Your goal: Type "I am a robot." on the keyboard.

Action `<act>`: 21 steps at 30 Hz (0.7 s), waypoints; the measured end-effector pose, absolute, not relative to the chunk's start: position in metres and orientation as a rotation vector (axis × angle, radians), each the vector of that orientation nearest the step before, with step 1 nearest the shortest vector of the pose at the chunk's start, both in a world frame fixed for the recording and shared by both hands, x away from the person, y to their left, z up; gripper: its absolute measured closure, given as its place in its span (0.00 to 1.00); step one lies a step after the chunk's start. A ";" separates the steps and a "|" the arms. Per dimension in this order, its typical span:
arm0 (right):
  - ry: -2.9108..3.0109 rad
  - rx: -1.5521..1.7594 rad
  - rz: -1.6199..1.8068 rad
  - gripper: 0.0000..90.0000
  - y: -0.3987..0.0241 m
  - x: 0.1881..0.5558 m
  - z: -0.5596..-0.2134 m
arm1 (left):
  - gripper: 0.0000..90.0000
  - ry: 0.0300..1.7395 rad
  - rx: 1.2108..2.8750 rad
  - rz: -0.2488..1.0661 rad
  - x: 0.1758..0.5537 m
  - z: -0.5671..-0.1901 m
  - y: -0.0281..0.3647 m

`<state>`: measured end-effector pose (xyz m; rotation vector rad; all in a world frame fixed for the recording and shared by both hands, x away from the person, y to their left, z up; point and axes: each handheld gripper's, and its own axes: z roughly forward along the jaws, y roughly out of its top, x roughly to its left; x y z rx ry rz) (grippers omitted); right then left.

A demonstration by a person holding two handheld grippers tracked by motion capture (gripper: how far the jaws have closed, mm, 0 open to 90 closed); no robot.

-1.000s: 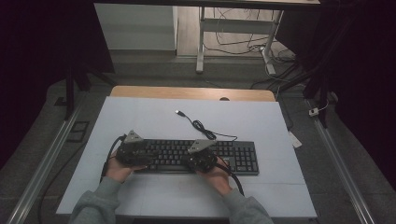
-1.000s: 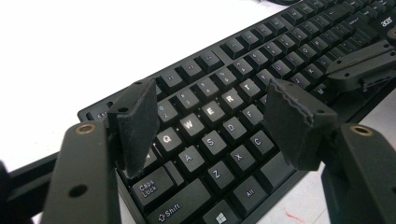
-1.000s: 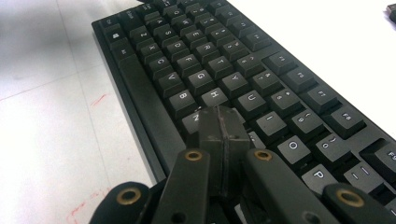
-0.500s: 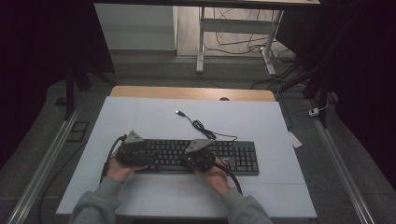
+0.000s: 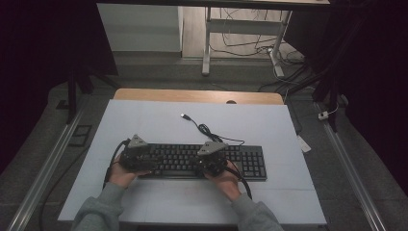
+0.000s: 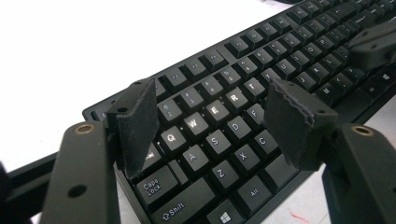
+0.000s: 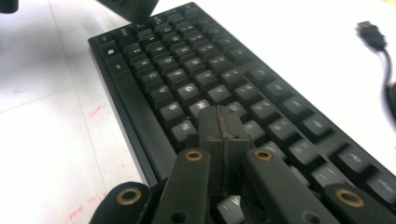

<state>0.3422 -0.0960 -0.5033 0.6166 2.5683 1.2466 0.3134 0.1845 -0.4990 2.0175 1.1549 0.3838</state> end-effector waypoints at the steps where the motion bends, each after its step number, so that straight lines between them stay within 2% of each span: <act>1: 2.564 0.627 1.254 0.99 -0.099 0.342 -0.503 | 0.39 1.155 2.018 0.381 0.313 -0.499 0.184; 4: 2.538 0.654 1.257 0.87 -0.110 0.340 -0.502 | 0.38 1.149 2.020 0.383 0.312 -0.499 0.184; 8: 2.486 0.702 1.264 0.78 -0.133 0.337 -0.499 | 0.38 1.144 2.022 0.382 0.312 -0.499 0.184; 15: 2.413 0.770 1.263 0.68 -0.171 0.338 -0.497 | 0.38 1.145 2.026 0.377 0.314 -0.500 0.184; 21: 2.384 0.802 1.229 0.64 -0.196 0.335 -0.496 | 0.38 1.144 2.023 0.377 0.313 -0.499 0.185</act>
